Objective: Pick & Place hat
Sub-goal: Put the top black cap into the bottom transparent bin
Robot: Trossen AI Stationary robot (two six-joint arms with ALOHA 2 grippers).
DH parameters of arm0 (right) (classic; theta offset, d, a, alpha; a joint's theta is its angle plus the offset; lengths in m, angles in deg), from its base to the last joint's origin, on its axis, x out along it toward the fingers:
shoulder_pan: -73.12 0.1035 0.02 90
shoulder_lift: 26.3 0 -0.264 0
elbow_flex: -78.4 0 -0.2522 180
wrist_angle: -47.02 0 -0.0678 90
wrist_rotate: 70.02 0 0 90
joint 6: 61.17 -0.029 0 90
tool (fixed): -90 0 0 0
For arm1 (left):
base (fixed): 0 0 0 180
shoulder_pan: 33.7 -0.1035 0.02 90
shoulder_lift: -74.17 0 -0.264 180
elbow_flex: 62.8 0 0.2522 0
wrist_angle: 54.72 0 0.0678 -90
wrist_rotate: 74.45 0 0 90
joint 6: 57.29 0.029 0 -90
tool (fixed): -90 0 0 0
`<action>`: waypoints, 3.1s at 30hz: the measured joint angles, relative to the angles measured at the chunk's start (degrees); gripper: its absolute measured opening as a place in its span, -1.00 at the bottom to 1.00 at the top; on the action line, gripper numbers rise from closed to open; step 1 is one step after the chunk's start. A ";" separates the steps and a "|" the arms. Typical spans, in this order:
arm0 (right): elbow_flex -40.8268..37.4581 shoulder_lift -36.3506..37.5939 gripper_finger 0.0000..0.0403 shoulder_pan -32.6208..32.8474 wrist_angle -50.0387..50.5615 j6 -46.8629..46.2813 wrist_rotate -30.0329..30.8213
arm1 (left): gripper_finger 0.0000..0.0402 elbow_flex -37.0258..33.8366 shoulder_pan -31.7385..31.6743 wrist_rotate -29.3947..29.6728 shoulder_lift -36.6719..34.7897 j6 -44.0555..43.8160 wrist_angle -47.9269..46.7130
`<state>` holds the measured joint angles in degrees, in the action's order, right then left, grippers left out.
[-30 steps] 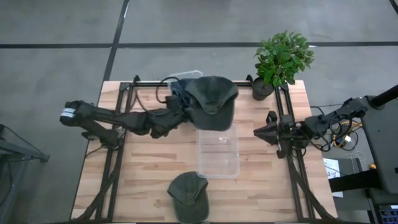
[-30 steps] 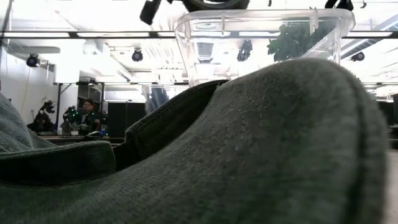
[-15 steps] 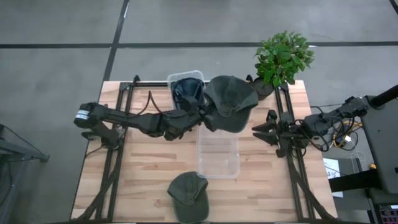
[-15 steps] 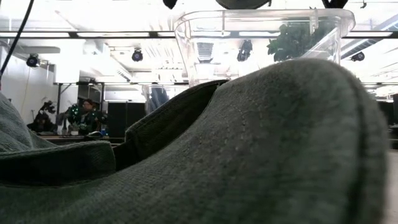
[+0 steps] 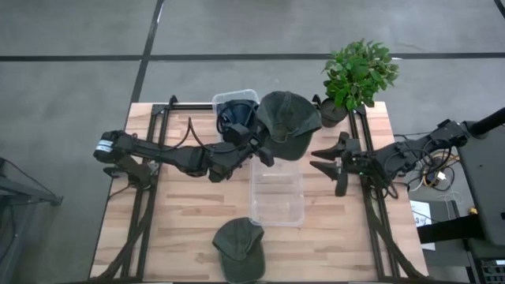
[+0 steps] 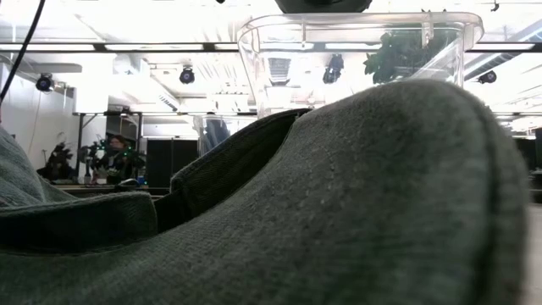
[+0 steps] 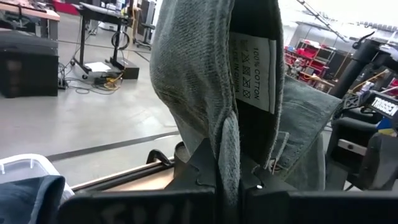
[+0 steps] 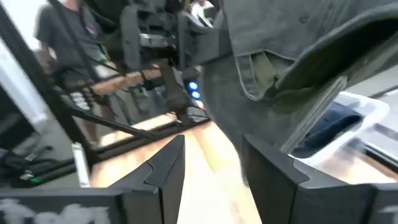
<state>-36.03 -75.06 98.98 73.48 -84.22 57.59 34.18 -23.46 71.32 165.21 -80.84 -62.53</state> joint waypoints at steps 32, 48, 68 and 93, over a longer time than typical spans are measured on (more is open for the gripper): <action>9.81 -5.48 -0.13 -0.41 16.36 -9.73 9.00 | -0.99 -0.09 3.48 1.79 -1.42 2.14 3.09; 9.79 -6.57 -0.12 -1.07 13.77 -9.53 7.58 | -0.99 -0.13 3.48 2.21 -0.95 3.49 3.31; 9.78 -11.18 -0.23 -5.87 5.97 -3.13 6.27 | -0.99 -0.38 4.53 -0.65 -0.85 0.55 3.40; 9.75 -8.62 -0.95 -6.53 6.29 -4.12 17.19 | -0.66 -2.05 4.80 0.33 -6.41 18.65 -4.71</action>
<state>-26.28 -83.67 92.45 79.77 -88.34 74.78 32.13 -18.66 71.65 158.80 -62.19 -67.24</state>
